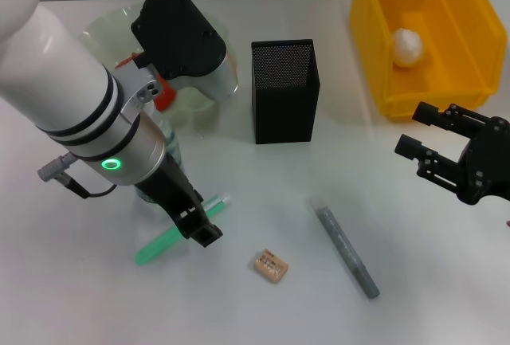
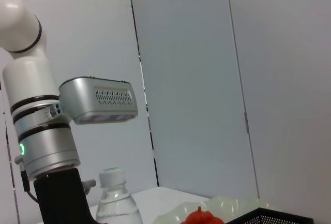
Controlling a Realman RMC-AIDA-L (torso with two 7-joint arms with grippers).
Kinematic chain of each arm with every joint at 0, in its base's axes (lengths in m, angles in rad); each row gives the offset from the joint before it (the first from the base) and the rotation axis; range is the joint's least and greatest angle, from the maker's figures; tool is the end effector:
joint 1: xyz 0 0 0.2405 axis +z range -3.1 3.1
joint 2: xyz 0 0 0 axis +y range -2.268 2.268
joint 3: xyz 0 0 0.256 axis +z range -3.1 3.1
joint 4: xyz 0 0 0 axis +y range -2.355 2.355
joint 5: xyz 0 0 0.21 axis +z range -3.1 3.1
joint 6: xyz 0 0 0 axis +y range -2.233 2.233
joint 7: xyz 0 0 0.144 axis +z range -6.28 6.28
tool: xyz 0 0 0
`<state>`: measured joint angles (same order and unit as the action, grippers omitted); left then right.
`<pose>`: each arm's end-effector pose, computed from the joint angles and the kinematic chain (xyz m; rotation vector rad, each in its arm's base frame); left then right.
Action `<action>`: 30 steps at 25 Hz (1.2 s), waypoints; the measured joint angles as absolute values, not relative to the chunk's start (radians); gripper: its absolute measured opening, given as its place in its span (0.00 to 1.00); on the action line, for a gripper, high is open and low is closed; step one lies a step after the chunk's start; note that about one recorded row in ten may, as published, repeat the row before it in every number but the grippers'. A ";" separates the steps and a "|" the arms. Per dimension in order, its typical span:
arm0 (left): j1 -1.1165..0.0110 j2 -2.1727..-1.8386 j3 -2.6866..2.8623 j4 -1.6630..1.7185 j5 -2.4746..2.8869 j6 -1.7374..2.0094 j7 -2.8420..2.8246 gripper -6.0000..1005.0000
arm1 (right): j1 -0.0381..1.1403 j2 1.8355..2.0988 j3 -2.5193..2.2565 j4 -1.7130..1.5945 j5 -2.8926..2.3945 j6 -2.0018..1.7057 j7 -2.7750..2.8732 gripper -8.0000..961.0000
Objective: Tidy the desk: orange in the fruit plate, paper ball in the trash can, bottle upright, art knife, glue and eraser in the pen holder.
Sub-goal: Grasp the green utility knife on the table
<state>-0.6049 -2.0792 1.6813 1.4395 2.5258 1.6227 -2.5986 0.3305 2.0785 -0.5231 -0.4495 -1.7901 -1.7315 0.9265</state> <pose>-0.1458 0.3137 -0.0437 -2.8075 -0.6567 0.6948 0.3036 0.2594 0.0075 -2.4080 0.4268 1.0445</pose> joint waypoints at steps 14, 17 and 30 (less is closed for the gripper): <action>-0.592 -2.076 1.680 1.437 2.543 1.617 -2.592 0.57 | 0.330 2.079 -0.523 -0.448 -1.790 -1.734 0.926 0.60; -0.592 -2.078 1.687 1.437 2.541 1.617 -2.591 0.57 | 0.330 2.078 -0.523 -0.448 -1.790 -1.736 0.926 0.60; -0.585 -2.079 1.690 1.402 2.543 1.606 -2.591 0.57 | 0.330 2.079 -0.523 -0.442 -1.790 -1.738 0.926 0.60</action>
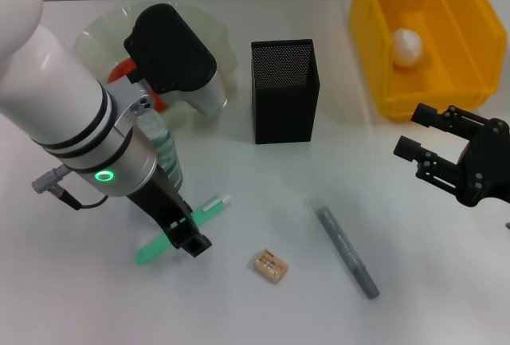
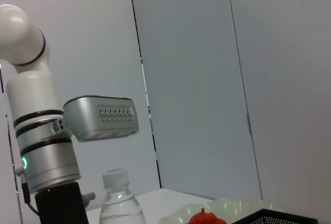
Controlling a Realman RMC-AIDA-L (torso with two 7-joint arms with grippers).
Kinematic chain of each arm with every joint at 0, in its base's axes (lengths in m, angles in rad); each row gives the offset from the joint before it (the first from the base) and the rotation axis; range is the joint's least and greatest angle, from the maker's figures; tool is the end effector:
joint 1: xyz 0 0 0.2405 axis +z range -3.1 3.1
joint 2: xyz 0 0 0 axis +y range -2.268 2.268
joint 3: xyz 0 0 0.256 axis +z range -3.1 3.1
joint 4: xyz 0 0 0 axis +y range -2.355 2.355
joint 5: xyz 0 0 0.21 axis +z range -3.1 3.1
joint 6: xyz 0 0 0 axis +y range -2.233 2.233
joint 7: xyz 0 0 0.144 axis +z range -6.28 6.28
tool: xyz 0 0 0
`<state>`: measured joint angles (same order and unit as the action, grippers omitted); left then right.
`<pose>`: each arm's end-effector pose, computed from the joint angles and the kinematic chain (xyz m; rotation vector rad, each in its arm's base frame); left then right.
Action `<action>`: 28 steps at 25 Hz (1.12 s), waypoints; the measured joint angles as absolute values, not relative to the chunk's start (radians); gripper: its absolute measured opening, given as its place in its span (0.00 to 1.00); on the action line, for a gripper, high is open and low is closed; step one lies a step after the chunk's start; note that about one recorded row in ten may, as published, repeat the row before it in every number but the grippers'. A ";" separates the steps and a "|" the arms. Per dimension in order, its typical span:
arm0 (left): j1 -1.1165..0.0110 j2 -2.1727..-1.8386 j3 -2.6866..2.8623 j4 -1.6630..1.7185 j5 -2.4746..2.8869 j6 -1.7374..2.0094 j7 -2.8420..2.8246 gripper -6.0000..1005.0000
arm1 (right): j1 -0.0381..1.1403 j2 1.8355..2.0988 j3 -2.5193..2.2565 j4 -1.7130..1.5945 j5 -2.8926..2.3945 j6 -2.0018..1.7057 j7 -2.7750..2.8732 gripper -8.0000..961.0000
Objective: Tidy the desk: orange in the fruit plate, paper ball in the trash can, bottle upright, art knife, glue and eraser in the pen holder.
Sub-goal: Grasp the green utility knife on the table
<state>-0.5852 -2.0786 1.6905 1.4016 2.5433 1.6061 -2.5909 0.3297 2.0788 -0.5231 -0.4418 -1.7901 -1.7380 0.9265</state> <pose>-0.1611 0.3119 -0.0471 -2.7910 -0.6966 0.7364 0.3031 0.2579 0.0063 -2.4092 0.4326 1.0572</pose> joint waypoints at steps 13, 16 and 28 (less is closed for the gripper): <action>-0.581 -2.077 1.691 1.392 2.546 1.592 -2.585 0.57 | 0.330 2.080 -0.527 -0.440 -1.790 -1.738 0.927 0.60; -0.587 -2.077 1.691 1.369 2.546 1.579 -2.583 0.57 | 0.330 2.080 -0.526 -0.440 -1.790 -1.738 0.926 0.60; -0.592 -2.077 1.689 1.344 2.546 1.558 -2.570 0.57 | 0.332 2.080 -0.523 -0.440 -1.790 -1.738 0.927 0.60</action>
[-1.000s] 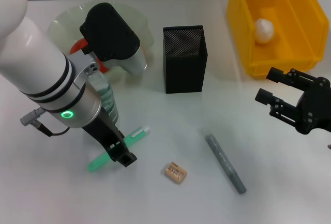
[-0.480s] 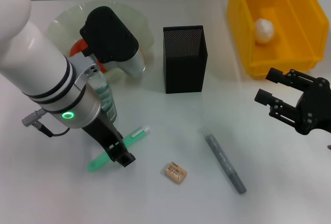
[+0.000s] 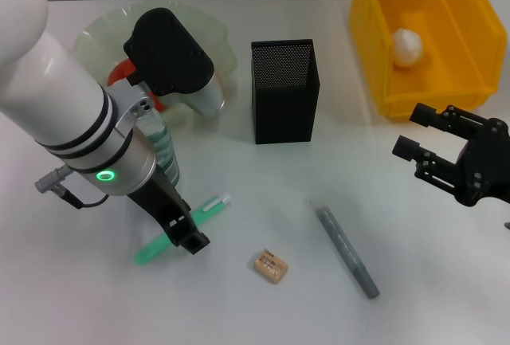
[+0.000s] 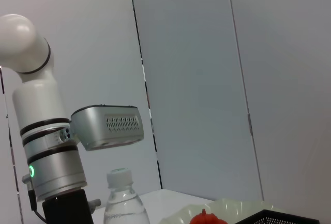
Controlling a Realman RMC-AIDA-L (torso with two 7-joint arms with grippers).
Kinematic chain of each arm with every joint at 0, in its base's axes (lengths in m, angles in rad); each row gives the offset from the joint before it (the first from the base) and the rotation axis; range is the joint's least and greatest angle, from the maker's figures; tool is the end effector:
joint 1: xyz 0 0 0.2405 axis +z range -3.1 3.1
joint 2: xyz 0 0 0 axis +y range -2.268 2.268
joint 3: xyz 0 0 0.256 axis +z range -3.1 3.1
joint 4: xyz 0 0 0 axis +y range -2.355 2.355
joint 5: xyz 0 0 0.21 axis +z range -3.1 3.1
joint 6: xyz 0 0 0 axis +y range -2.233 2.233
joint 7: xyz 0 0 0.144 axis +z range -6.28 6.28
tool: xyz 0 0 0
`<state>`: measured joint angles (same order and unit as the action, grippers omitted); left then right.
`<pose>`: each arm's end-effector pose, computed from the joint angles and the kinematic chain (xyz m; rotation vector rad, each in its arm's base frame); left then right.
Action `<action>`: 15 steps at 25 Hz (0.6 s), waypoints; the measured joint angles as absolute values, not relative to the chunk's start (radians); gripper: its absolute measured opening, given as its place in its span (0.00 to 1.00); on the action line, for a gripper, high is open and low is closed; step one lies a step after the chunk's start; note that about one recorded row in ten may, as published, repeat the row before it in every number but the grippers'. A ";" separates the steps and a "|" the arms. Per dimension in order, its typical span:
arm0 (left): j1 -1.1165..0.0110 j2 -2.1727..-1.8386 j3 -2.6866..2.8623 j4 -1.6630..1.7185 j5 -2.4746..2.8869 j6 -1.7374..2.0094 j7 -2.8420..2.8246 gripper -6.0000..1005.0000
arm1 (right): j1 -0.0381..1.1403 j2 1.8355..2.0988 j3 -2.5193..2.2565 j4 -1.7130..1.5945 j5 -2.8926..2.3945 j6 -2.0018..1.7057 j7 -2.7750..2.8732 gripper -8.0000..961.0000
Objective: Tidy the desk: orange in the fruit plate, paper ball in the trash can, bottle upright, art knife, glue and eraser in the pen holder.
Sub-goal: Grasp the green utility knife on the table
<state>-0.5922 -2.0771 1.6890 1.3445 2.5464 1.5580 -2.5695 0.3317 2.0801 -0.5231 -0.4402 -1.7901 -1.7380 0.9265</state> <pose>-0.1695 0.3176 -0.0517 -2.7813 -0.7008 0.7343 0.3023 0.2582 0.0056 -2.4098 0.4327 1.0608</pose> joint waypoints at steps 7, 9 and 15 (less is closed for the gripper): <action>-0.611 -2.077 1.688 1.299 2.548 1.558 -2.569 0.57 | 0.334 2.080 -0.523 -0.440 -1.790 -1.738 0.926 0.60; -0.614 -2.078 1.687 1.294 2.550 1.558 -2.569 0.57 | 0.334 2.080 -0.523 -0.440 -1.790 -1.738 0.926 0.60; -0.617 -2.078 1.684 1.292 2.557 1.553 -2.564 0.57 | 0.334 2.079 -0.524 -0.440 -1.790 -1.736 0.926 0.60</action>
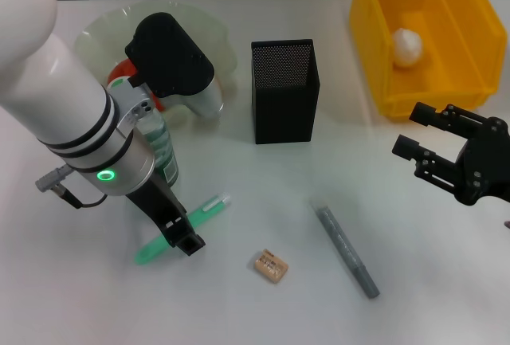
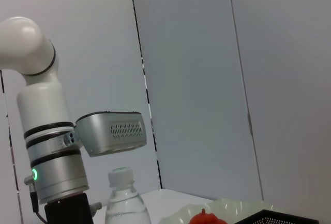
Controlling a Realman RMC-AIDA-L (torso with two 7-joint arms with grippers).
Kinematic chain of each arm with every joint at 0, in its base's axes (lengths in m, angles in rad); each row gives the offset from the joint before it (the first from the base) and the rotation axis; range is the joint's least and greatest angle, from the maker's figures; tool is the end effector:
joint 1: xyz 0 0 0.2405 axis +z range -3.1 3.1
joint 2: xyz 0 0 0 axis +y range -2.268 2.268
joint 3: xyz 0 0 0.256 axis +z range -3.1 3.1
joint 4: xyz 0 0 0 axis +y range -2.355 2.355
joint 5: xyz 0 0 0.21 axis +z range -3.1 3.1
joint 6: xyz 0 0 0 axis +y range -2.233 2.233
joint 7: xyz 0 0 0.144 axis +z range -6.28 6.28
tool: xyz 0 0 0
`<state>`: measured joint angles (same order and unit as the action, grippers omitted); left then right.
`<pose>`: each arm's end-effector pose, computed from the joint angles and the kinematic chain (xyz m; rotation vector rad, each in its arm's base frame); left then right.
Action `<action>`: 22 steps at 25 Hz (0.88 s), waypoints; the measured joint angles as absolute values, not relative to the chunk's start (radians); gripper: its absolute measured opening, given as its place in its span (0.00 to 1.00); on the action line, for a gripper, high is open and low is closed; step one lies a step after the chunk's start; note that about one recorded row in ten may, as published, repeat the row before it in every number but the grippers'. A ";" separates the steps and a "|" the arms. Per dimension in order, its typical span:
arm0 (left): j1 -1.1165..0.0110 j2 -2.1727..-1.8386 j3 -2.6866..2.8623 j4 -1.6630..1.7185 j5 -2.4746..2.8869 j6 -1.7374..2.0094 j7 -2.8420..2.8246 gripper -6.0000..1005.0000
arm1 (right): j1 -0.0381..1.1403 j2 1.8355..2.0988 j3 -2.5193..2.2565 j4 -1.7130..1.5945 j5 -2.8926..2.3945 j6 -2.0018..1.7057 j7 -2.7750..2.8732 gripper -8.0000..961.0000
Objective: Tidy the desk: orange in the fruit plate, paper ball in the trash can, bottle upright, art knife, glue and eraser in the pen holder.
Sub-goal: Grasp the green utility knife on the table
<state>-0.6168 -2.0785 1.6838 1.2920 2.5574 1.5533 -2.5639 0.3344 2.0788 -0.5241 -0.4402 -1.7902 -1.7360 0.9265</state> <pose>-0.1743 0.3212 -0.0544 -2.7742 -0.7152 0.7735 0.3020 0.2592 0.0059 -2.4118 0.4299 1.0581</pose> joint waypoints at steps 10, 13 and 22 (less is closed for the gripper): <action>-0.618 -2.080 1.689 1.290 2.560 1.549 -2.563 0.57 | 0.333 2.078 -0.523 -0.440 -1.790 -1.737 0.927 0.60; -0.619 -2.080 1.690 1.290 2.560 1.549 -2.563 0.57 | 0.332 2.078 -0.523 -0.440 -1.790 -1.738 0.926 0.60; -0.617 -2.080 1.690 1.290 2.560 1.549 -2.563 0.57 | 0.333 2.078 -0.523 -0.440 -1.790 -1.739 0.927 0.60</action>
<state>-0.6172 -2.0801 1.6904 1.2900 2.5603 1.5488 -2.5631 0.3329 2.0785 -0.5234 -0.4402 -1.7902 -1.7393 0.9267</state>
